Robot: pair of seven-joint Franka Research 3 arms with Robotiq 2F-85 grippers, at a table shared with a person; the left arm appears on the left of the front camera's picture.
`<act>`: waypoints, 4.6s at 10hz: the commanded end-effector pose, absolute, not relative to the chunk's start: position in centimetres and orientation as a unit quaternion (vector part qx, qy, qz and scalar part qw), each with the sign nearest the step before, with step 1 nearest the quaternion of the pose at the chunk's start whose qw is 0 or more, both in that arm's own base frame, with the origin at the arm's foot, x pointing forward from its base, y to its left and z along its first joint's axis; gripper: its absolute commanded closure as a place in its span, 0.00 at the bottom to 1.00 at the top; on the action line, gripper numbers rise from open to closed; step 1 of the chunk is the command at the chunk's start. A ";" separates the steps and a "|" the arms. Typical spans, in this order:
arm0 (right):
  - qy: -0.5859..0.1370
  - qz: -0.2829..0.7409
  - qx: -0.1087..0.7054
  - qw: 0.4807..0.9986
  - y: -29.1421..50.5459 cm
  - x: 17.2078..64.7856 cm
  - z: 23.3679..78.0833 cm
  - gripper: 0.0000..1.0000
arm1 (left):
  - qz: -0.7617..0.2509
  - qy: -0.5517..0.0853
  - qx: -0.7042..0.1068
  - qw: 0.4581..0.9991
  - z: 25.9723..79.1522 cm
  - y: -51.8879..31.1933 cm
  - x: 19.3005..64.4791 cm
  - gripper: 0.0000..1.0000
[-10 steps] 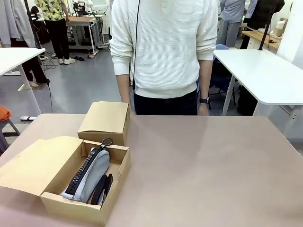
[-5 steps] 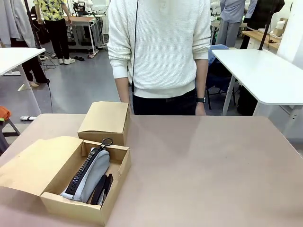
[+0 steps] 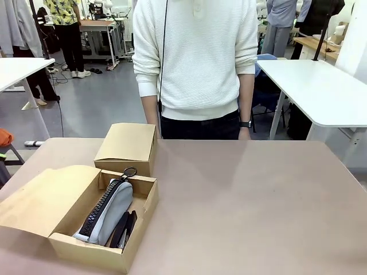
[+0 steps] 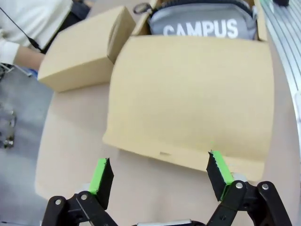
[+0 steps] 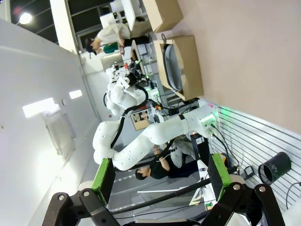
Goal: Place items inside the box.
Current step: Close the lid of the Mailer Box closest to the robot.
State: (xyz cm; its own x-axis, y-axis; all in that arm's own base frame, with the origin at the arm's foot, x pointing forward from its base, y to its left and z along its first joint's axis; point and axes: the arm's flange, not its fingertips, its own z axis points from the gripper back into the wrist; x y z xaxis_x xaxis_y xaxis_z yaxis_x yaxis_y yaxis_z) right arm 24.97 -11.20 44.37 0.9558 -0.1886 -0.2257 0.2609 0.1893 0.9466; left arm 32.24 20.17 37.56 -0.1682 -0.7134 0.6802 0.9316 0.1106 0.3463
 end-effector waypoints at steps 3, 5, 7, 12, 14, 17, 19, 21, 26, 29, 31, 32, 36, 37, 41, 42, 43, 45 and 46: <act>0.032 -0.154 0.620 0.769 -11.2 24.9 44.8 0.00 | -0.671 -0.340 -0.126 0.647 31.6 20.4 32.4 0.00; 0.032 -0.154 0.620 0.769 -11.2 24.9 44.8 0.00 | -0.662 -0.330 -0.144 0.658 29.9 20.1 32.6 0.00; 0.032 -0.154 0.620 0.769 -11.2 24.9 44.8 0.00 | -0.667 -0.314 -0.162 0.656 28.2 19.1 32.4 0.00; 0.032 -0.154 0.620 0.769 -11.2 24.9 44.8 0.00 | -0.659 -0.309 -0.137 0.672 28.3 20.4 33.1 0.00; 0.032 -0.154 0.620 0.769 -11.2 24.9 44.8 0.00 | -0.665 -0.288 -0.109 0.680 27.9 21.4 32.9 0.00; 0.032 -0.154 0.620 0.769 -11.2 24.9 44.8 0.00 | -0.666 -0.274 -0.098 0.686 27.8 22.2 33.1 0.00; 0.032 -0.154 0.620 0.769 -11.2 24.9 44.8 0.00 | -0.665 -0.284 -0.123 0.680 27.0 20.8 33.0 0.00; 0.032 -0.154 0.620 0.769 -11.2 24.9 44.8 0.00 | -0.648 -0.304 -0.164 0.678 26.1 19.5 32.8 0.00; 0.032 -0.154 0.620 0.769 -11.2 24.9 44.8 0.00 | -0.556 -0.404 -0.295 0.664 26.9 16.6 32.0 0.00; 0.032 -0.154 0.620 0.769 -11.2 24.9 44.8 0.00 | -0.492 -0.483 -0.331 0.644 30.2 13.8 31.2 0.00; 0.032 -0.154 0.620 0.769 -11.2 24.9 44.8 0.00 | -0.465 -0.524 -0.346 0.624 32.9 11.5 30.3 0.00; 0.032 -0.154 0.620 0.769 -11.2 24.9 44.8 0.00 | -0.452 -0.545 -0.353 0.612 34.4 10.0 29.8 0.00; 0.032 -0.154 0.620 0.769 -11.2 24.9 44.8 0.00 | -0.447 -0.550 -0.444 0.548 39.2 0.2 26.8 0.00; 0.032 -0.154 0.620 0.769 -11.2 24.9 44.8 0.00 | -0.472 -0.533 -0.455 0.534 38.8 -2.4 25.6 0.00; 0.032 -0.154 0.620 0.769 -11.2 24.9 44.8 0.00 | -0.540 -0.444 -0.465 0.543 34.5 -8.2 22.2 0.00; 0.032 -0.154 0.620 0.769 -11.2 24.9 44.8 0.00 | -0.558 -0.424 -0.458 0.546 33.4 -8.5 21.4 0.00; 0.032 -0.154 0.620 0.769 -11.2 24.9 44.8 0.00 | -0.570 -0.402 -0.458 0.551 32.6 -8.6 20.7 0.00; 0.032 -0.154 0.620 0.769 -11.2 24.9 44.8 0.00 | -0.601 -0.378 -0.444 0.546 30.9 -9.0 19.3 0.00; 0.032 -0.154 0.620 0.769 -11.2 24.9 44.8 0.00 | -0.611 -0.361 -0.444 0.547 30.1 -9.0 18.8 0.00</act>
State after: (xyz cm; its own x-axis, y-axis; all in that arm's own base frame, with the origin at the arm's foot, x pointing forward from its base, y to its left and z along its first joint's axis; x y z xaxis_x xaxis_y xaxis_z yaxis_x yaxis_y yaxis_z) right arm 24.97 -11.21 44.39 0.9557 -0.1892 -0.2256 0.2610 0.1895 0.9466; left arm 36.57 -6.71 32.86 0.0221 -0.3227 0.9463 0.9875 -0.1404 -0.0710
